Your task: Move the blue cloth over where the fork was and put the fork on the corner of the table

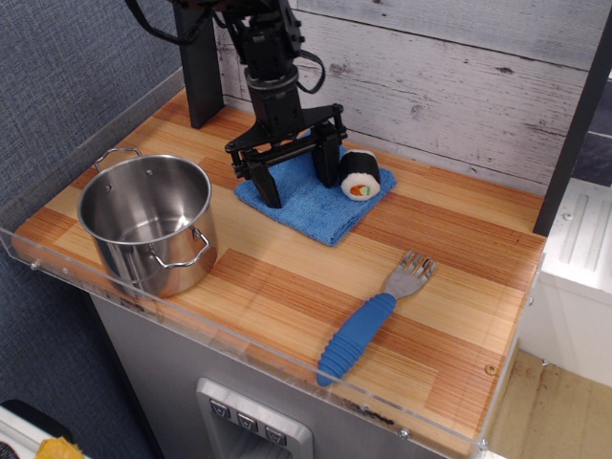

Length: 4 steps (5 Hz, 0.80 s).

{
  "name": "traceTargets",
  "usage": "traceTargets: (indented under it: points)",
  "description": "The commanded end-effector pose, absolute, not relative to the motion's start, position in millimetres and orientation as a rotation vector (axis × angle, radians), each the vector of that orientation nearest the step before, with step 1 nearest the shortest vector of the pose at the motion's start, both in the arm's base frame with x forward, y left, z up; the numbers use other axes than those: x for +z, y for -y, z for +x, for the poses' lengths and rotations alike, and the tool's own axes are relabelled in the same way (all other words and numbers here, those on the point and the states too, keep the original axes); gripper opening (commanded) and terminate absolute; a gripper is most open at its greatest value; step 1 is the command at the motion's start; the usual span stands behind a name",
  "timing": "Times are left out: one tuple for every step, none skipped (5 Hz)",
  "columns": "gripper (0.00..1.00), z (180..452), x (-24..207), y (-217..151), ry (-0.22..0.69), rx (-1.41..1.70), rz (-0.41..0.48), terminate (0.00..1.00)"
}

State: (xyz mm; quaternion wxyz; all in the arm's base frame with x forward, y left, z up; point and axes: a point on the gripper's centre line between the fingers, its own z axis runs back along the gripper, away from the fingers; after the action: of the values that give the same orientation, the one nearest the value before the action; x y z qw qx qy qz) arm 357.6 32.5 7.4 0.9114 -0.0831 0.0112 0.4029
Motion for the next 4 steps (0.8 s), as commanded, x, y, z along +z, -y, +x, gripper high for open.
traceTargets:
  points:
    - [1.00,338.3,-6.6,13.5,-0.060,0.710,-0.155,0.00]
    - [1.00,331.4,-10.3,25.8,-0.078,0.680,-0.166,0.00]
    - [1.00,325.7,-11.7,40.4,-0.090,0.640,-0.172,0.00]
    - [1.00,320.3,-13.5,55.0,-0.104,0.601,-0.174,0.00]
